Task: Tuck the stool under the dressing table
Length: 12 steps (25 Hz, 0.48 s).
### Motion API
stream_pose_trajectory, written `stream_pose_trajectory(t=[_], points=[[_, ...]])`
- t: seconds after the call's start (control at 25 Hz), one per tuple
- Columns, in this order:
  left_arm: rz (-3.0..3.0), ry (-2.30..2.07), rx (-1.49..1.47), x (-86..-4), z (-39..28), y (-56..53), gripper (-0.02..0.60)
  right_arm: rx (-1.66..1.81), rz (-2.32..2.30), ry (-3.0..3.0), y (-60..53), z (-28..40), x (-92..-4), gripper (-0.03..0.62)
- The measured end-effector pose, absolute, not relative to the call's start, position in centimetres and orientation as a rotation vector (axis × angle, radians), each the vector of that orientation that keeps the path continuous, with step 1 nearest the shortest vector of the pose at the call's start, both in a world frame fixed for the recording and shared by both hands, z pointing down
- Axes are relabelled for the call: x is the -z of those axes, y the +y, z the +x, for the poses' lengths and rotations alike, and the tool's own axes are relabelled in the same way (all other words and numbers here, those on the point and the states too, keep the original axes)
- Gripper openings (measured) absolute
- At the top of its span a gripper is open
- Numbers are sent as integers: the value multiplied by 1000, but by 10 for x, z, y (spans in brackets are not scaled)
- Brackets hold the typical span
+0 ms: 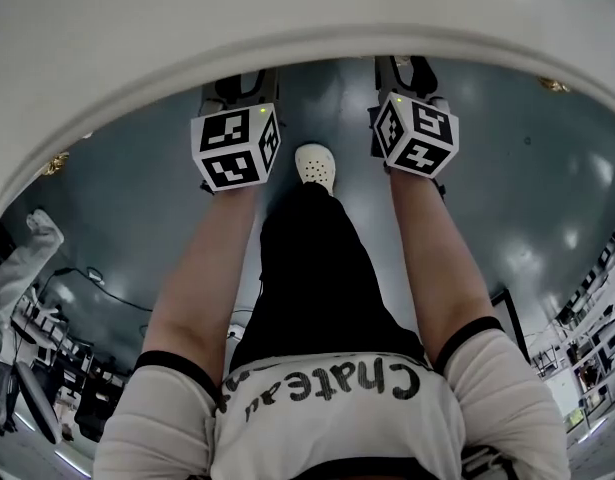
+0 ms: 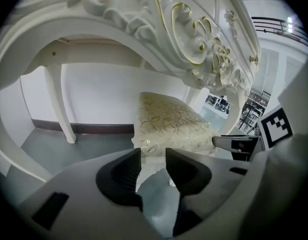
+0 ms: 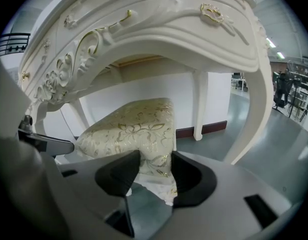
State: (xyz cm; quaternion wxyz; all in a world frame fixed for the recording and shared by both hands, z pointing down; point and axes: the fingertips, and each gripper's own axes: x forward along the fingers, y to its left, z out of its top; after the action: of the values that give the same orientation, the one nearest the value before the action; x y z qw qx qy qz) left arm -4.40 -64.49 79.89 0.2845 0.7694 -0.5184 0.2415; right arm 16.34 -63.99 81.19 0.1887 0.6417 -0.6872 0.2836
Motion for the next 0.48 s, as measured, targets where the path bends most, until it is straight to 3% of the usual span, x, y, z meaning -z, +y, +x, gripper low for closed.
stream_pose_trajectory(t=[0.48], points=[[2120, -1301, -574, -785, -30, -621, 172, -780, 1849, -1920, -643, 160, -813, 218]])
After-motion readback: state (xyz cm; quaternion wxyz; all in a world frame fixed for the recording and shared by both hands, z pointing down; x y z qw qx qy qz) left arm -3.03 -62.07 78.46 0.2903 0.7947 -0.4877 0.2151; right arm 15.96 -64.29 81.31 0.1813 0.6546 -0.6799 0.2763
